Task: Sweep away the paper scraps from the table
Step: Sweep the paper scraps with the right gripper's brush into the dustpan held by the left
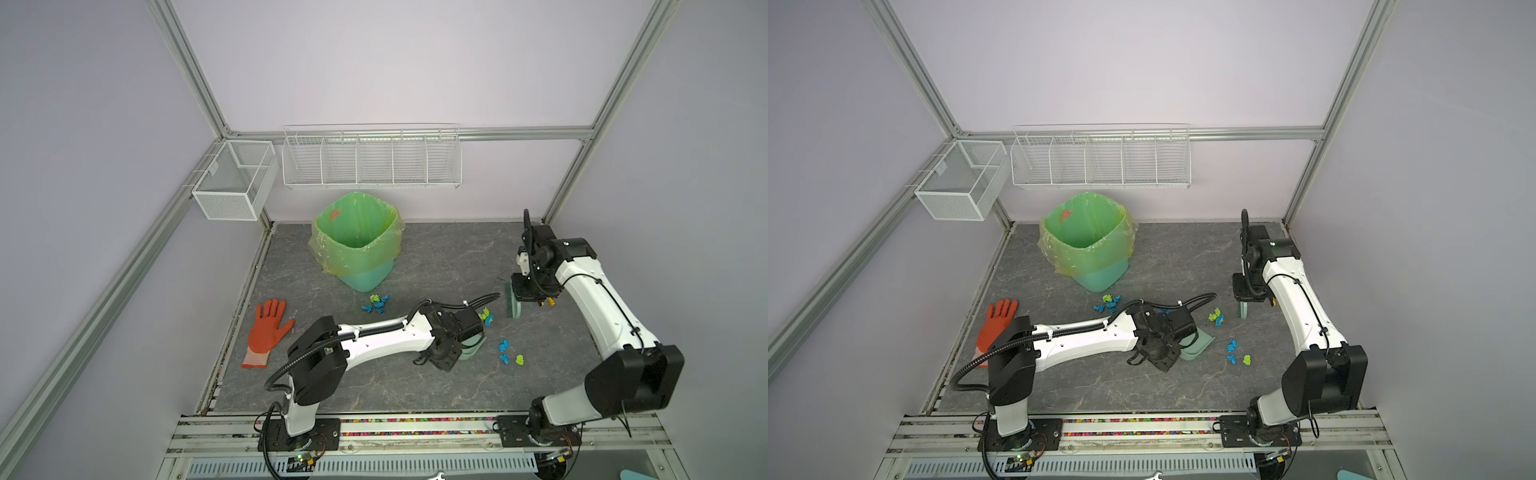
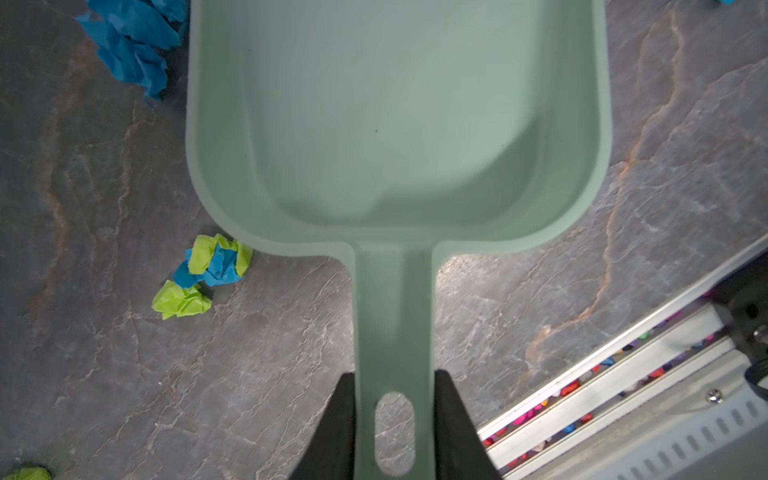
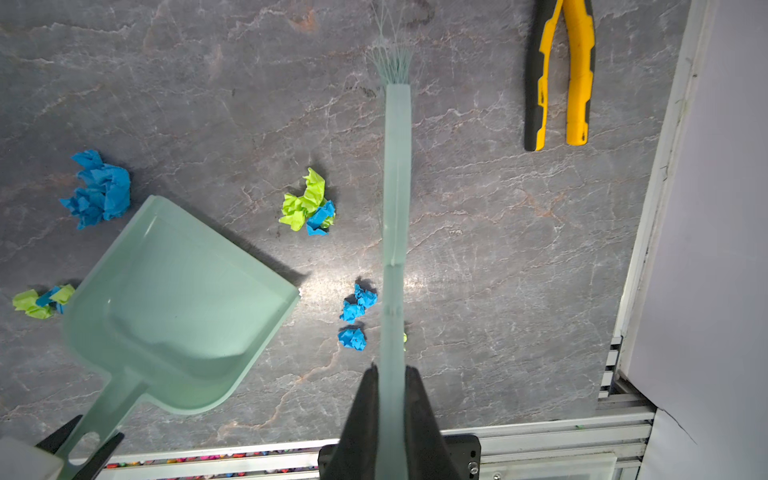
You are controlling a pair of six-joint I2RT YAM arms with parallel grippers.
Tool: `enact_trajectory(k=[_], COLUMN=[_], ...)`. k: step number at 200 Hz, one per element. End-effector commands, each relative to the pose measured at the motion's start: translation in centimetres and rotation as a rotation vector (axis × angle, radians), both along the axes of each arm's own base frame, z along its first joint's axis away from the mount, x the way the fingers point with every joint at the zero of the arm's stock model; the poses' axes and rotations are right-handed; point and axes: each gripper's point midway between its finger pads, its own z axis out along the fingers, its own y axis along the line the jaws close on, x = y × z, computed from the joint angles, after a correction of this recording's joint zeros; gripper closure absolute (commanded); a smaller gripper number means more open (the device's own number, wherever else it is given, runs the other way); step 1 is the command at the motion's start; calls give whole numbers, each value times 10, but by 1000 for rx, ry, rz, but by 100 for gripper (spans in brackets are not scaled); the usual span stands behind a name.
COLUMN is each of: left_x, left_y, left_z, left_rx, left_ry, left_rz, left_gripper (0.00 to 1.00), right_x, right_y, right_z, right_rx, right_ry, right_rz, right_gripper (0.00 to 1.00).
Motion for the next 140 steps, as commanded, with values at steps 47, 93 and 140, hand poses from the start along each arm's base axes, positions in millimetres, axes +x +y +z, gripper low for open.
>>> enact_trajectory(k=[47,93,140], left_x=[2,7,14], left_y=[-18,-26,-28], left_z=[1,-3,-8], left_rx=[-11,-14,-7], left_ry=[15,31,38], left_rz=[-18,-18,-10], left_gripper=[88,88,88], right_x=[21,24,17], right_y=[10,17,33], right_z=[-3,-5,-21], right_rx=[-19,-26,19], right_ry=[2,7,68], right_rz=[47,85,132], right_gripper=[93,93,93])
